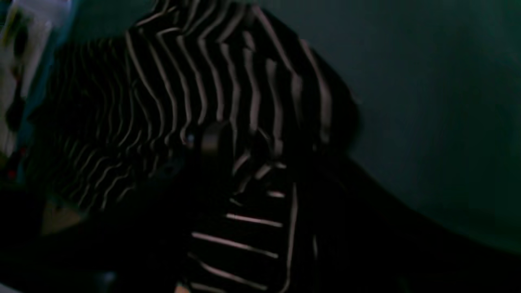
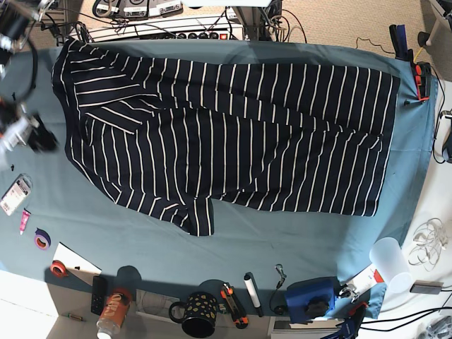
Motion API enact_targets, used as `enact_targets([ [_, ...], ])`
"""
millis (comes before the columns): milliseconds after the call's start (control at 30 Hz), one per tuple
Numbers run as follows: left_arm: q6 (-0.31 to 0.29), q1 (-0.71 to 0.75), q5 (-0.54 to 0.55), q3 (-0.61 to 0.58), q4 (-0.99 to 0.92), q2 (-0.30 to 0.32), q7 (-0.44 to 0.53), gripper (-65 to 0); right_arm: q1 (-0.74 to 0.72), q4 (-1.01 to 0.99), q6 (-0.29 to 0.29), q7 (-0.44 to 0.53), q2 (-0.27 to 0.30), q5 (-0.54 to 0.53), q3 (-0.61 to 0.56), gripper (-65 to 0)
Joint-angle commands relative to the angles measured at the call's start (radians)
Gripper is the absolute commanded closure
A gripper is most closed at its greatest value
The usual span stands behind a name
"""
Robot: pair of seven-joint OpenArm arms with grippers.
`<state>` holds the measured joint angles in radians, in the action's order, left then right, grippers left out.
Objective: Layout the t-shirt on the table in an organized manner, then fold the t-shirt properly
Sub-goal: 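Move right gripper to the shirt hem corner and grasp it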
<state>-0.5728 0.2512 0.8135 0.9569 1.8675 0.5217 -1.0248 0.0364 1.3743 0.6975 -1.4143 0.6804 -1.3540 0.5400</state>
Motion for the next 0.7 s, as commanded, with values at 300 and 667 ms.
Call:
enact_targets([
  [300, 0.004, -0.004, 0.018, 0.008, 0.015, 0.024, 0.023, -25.8, -0.178, 0.014, 0.001, 0.018, 0.146, -0.129, -0.414, -24.5],
  [667, 0.004, -0.004, 0.018, 0.008, 0.015, 0.024, 0.030, -25.8, -0.186, 0.013, 0.001, 0.018, 0.125, -0.072, -0.636, -24.5],
])
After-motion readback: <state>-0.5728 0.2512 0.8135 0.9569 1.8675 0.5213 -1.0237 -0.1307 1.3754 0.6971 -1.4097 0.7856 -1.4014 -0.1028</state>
